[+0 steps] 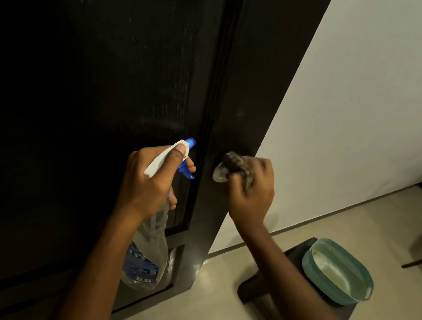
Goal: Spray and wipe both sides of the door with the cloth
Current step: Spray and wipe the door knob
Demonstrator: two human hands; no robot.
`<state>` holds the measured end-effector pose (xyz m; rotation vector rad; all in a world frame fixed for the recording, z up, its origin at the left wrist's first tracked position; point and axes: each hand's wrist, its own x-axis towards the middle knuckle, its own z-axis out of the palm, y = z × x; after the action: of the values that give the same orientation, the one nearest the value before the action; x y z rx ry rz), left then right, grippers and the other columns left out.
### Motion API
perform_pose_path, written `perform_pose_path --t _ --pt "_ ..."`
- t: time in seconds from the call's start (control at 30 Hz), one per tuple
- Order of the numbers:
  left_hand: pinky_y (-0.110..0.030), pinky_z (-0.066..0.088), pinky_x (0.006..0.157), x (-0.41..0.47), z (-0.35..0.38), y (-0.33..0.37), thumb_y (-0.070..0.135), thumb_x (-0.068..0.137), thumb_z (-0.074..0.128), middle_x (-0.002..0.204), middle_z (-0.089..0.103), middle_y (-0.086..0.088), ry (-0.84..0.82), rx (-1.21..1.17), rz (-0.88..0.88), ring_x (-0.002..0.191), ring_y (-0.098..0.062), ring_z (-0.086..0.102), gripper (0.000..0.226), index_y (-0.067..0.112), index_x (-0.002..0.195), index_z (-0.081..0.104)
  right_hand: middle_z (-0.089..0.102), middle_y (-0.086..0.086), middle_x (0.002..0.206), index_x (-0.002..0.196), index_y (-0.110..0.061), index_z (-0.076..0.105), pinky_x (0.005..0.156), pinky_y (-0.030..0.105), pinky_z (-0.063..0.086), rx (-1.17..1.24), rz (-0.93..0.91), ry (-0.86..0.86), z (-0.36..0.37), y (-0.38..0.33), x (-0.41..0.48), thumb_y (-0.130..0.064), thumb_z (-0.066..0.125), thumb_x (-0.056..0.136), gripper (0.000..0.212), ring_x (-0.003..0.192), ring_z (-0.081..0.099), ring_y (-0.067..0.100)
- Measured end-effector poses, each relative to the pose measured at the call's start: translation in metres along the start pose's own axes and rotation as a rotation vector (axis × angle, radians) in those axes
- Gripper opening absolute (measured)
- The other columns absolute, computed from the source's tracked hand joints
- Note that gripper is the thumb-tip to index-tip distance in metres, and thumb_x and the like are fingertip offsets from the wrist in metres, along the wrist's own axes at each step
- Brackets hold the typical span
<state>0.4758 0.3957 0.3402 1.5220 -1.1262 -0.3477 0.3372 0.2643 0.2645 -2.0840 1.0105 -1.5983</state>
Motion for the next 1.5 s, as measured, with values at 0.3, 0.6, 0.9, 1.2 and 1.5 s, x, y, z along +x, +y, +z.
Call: perform_pose_path --t 0.3,0.6,0.9,1.2,1.5 --pt "-0.028 0.051 0.042 0.002 -0.01 0.002 0.055 0.094 0.037 0.067 0.072 -0.001 -0.003 -0.003 0.0 0.034 -0.019 0.059 0.049 0.021 0.081 0.069 0.062 -0.003 0.078 0.1 -0.017 0.066 0.059 0.029 0.052 0.681 0.968 0.218 0.001 -0.031 0.017 -0.036 0.051 0.095 0.025 0.065 0.061 0.016" --pt "-0.028 0.051 0.042 0.004 -0.014 0.007 0.056 0.092 0.037 0.081 0.075 0.007 -0.03 -0.048 0.001 0.035 -0.022 0.059 0.05 0.019 0.082 0.069 0.061 0.013 0.123 0.124 -0.018 0.062 0.083 0.049 0.052 -0.569 -0.733 -0.328 -0.018 0.013 0.004 -0.044 0.059 0.089 0.043 0.121 0.051 0.035" --pt "-0.03 0.05 0.042 0.004 -0.016 0.005 0.057 0.092 0.038 0.085 0.075 -0.001 -0.048 -0.066 -0.02 0.034 -0.026 0.058 0.051 0.018 0.08 0.069 0.049 -0.002 0.125 0.127 -0.018 0.047 0.102 0.041 0.05 0.311 0.688 0.305 -0.001 -0.037 0.034 -0.02 0.049 0.103 0.024 0.106 0.054 0.012" --pt "-0.038 0.05 0.042 0.003 -0.017 0.01 0.047 0.097 0.038 0.085 0.076 0.001 -0.029 -0.103 -0.021 0.034 -0.03 0.058 0.047 0.016 0.079 0.07 0.062 0.014 0.121 0.119 -0.019 0.055 0.085 0.042 0.052 -0.398 -0.435 -0.114 -0.005 -0.016 -0.003 -0.031 0.067 0.087 0.036 0.115 0.057 0.034" --pt "-0.032 0.051 0.042 0.003 -0.016 0.008 0.048 0.095 0.037 0.085 0.076 0.002 -0.033 -0.094 -0.038 0.035 -0.031 0.058 0.049 0.015 0.079 0.069 0.056 0.0 0.117 0.116 -0.014 0.062 0.091 0.028 0.052 0.196 0.18 0.085 -0.012 -0.038 0.018 -0.015 0.061 0.084 0.032 0.107 0.053 0.006"
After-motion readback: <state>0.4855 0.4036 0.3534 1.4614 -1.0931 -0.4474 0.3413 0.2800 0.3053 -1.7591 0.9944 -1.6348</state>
